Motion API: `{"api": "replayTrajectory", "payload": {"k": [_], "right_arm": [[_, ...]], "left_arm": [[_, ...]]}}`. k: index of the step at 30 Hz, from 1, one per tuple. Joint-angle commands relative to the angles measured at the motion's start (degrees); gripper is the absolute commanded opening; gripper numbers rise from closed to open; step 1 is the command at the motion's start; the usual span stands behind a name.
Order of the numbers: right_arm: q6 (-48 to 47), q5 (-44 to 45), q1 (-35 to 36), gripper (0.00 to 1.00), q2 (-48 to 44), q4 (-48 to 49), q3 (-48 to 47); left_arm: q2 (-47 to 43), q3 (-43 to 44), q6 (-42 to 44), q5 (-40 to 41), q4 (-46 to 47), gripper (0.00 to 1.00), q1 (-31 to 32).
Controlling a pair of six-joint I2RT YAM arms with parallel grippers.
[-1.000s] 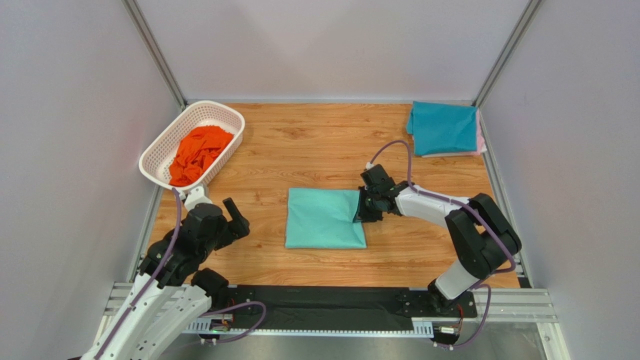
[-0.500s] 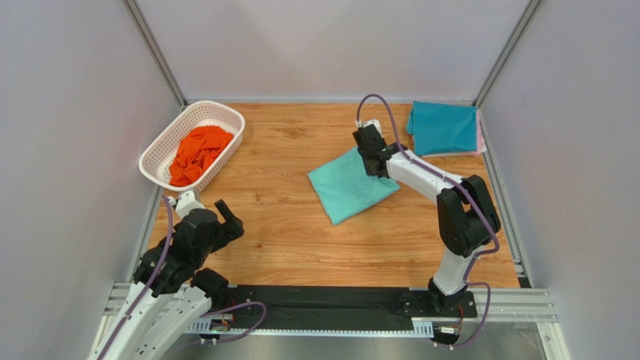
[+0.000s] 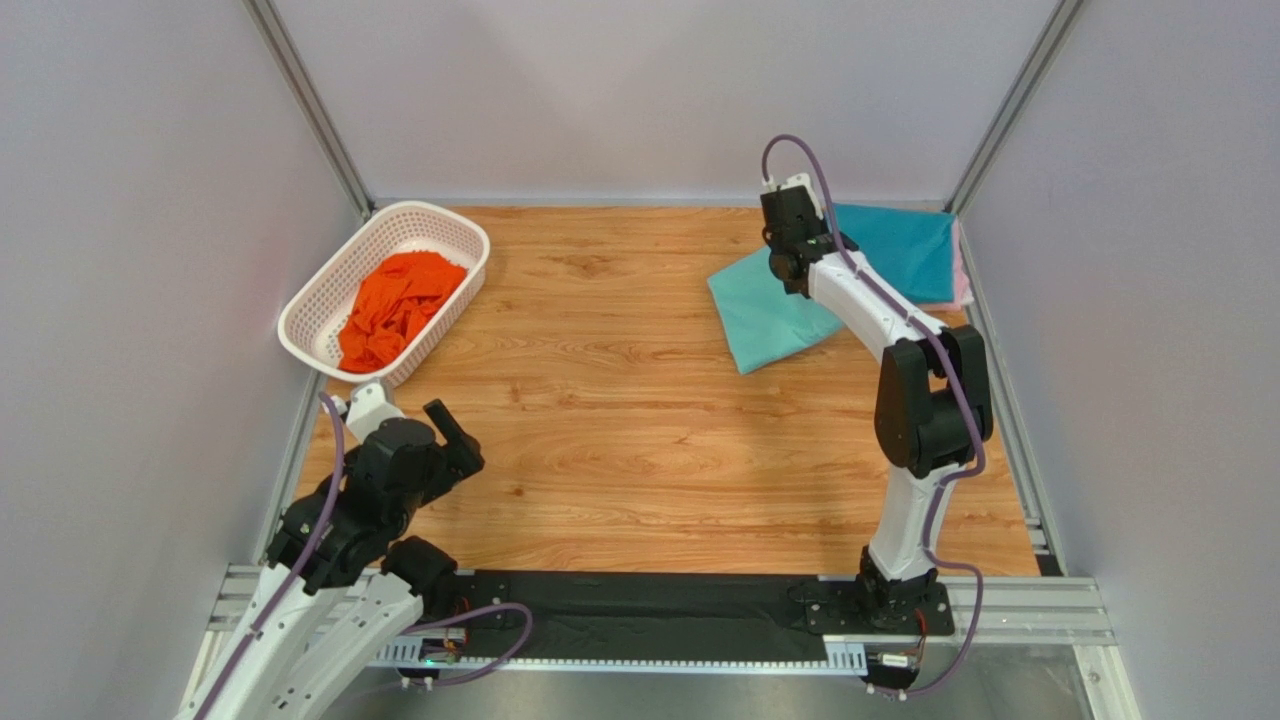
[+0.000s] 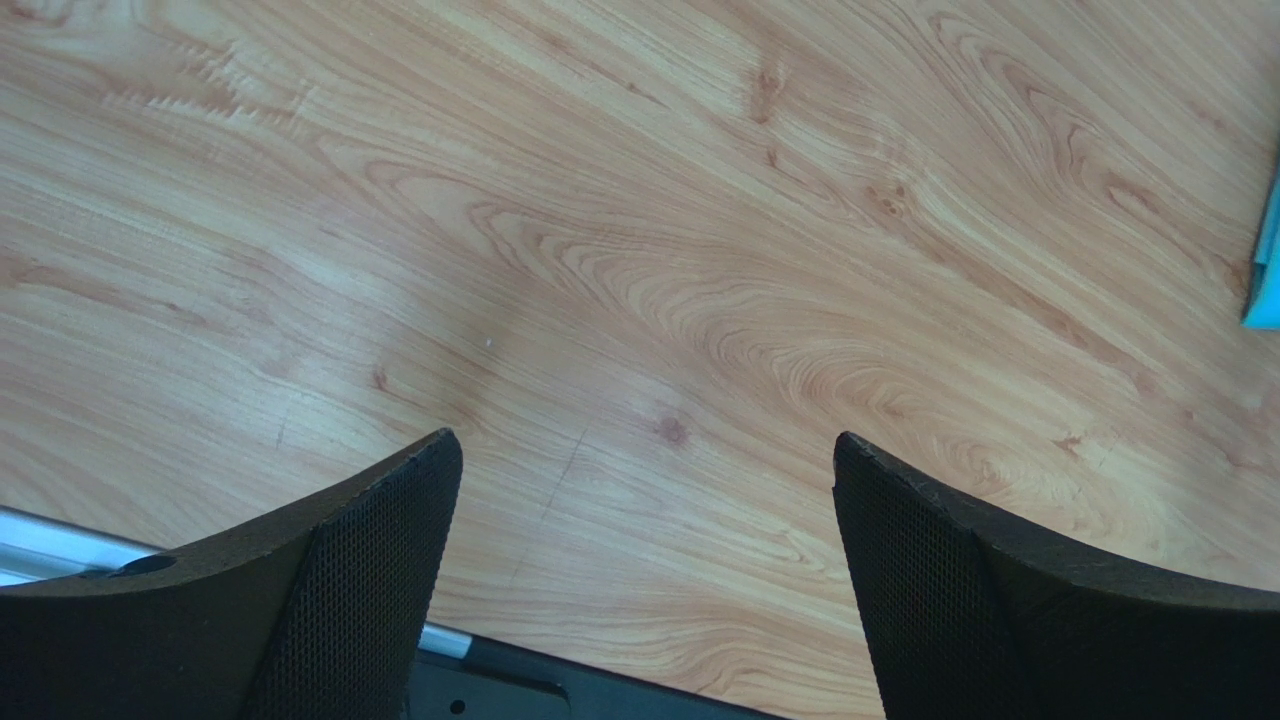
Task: Fold and stack the t-shirts
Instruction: Neatly place the folded tshirt to the corner
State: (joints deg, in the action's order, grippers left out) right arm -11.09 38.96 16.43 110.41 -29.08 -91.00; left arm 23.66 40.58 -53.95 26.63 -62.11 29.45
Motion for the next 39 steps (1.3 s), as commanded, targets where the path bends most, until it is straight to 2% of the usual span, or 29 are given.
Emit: {"api": "replayTrajectory", "payload": {"k": [1,11,21,30,39], "right_arm": [[-5.08,4.02,-2.09,0.00,2.35,3.68,-5.93],[-7.88,5.86,-4.21,0.00,3.58,3.59,-14.37],[-9.04,6.57,-5.17,0.00,2.01,0.34,-21.49],[-3.06,0.68,-8.16,0.00,2.70,-5.90,-27.74],[2.64,-3.18,-13.51,0.00,8.85,-7.91,-32.22]], "left_arm": [[1.03,-0.06,-0.98,2.02,-0.38,1.00,-0.10],[4.81,0.99,-1.33,2.46,-1.70,1.00,-0.10],[4.55,1.08,-1.33,2.72,-1.88,1.00,-0.10],[4.55,1.08,-1.42,2.90,-1.79,1.00,-0.10],[5.25,1.00,-1.94,3.25,-2.32,1.00,-0.10]]}}
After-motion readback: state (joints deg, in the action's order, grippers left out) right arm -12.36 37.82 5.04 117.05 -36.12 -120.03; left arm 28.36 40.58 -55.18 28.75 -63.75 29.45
